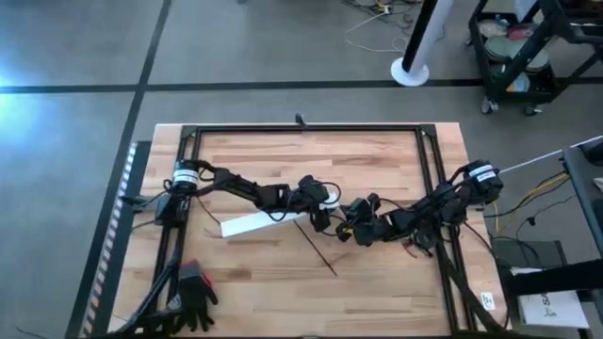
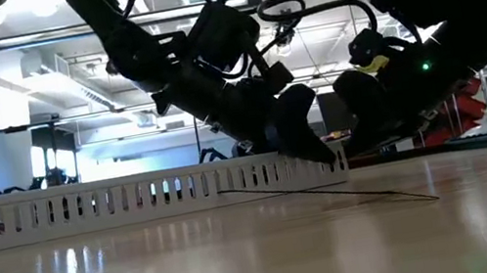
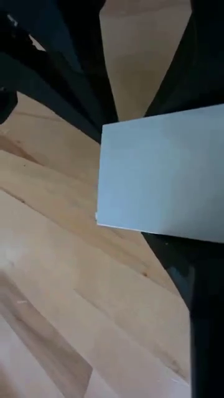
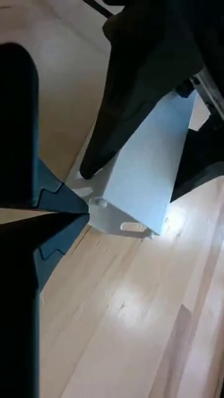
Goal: Ziptie cables
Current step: Close the white cable duct, then return to Home Position
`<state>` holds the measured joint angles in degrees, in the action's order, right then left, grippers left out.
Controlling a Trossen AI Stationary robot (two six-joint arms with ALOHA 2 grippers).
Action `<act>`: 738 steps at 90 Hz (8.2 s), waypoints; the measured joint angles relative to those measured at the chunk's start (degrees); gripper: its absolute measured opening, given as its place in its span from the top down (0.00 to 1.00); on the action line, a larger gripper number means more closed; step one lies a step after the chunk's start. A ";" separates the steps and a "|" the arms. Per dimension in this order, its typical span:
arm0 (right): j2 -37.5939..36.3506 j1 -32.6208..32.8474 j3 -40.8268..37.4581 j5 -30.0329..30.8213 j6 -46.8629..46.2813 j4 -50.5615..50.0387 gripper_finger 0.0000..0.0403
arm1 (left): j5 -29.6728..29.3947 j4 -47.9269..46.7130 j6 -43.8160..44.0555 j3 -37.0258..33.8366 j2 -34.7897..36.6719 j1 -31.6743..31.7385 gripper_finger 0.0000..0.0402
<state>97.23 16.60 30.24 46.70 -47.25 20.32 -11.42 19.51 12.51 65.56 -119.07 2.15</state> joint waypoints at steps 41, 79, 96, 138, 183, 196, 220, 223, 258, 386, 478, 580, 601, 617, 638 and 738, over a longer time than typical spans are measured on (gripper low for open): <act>3.07 -0.48 0.34 -1.74 -8.32 -0.72 1.00 | 0.66 0.82 0.06 0.02 -0.04 0.00 0.45; 4.90 -0.95 0.42 -2.70 -7.36 1.23 1.00 | 1.53 0.55 0.00 0.02 -0.04 0.00 0.45; 5.11 -1.01 0.42 -3.01 -7.57 1.42 1.00 | 1.53 0.57 0.02 0.02 -0.04 0.35 0.42; 5.11 -1.03 0.41 -3.67 -7.20 1.28 1.00 | 3.25 0.53 1.62 0.00 0.22 0.44 0.40; 5.14 -1.07 0.46 -4.29 -6.77 1.22 1.00 | 3.42 0.50 3.12 0.00 0.77 0.42 0.39; 5.14 -1.11 0.46 -4.43 -6.77 1.16 1.00 | 3.19 0.43 3.57 0.09 0.81 0.42 0.46; 5.14 -1.16 0.46 -4.54 -6.54 1.07 1.00 | 2.88 0.85 4.79 0.20 0.83 0.42 0.37; 5.14 -1.16 0.46 -4.55 -6.47 1.07 1.00 | 2.91 1.06 4.97 0.29 0.83 0.42 0.35; 5.16 -1.16 0.46 -4.62 -6.72 1.02 1.00 | 2.86 1.64 5.09 0.35 0.92 0.42 0.37; 3.20 -1.17 0.34 -6.28 -4.98 -0.14 1.00 | 1.38 3.28 1.99 0.52 0.82 0.44 0.35; -38.55 -38.05 -23.94 -62.95 38.89 20.60 1.00 | -2.19 8.90 -2.40 -27.24 43.82 12.00 0.57; -97.25 -30.30 -29.55 -59.65 35.38 -17.17 1.00 | 21.06 -15.82 -4.28 -64.98 119.05 9.10 0.99; -97.25 -16.55 -29.55 -46.06 40.21 -19.26 1.00 | 24.73 -16.53 -5.87 -64.98 119.07 7.91 1.00; -97.23 -11.24 -29.55 -42.80 46.21 -18.65 1.00 | 22.43 -16.71 -5.89 -65.00 119.05 7.38 1.00; -96.14 -11.23 -29.55 -43.41 40.83 -19.02 1.00 | 21.92 -16.88 1.80 -65.00 117.14 7.39 0.99; -91.82 -11.23 -29.55 -43.67 41.25 -19.17 1.00 | 21.88 -16.76 1.96 -64.52 105.54 7.39 0.99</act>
<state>5.41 5.37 0.69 3.03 -6.00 1.15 10.46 2.75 14.47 1.04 -13.52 9.54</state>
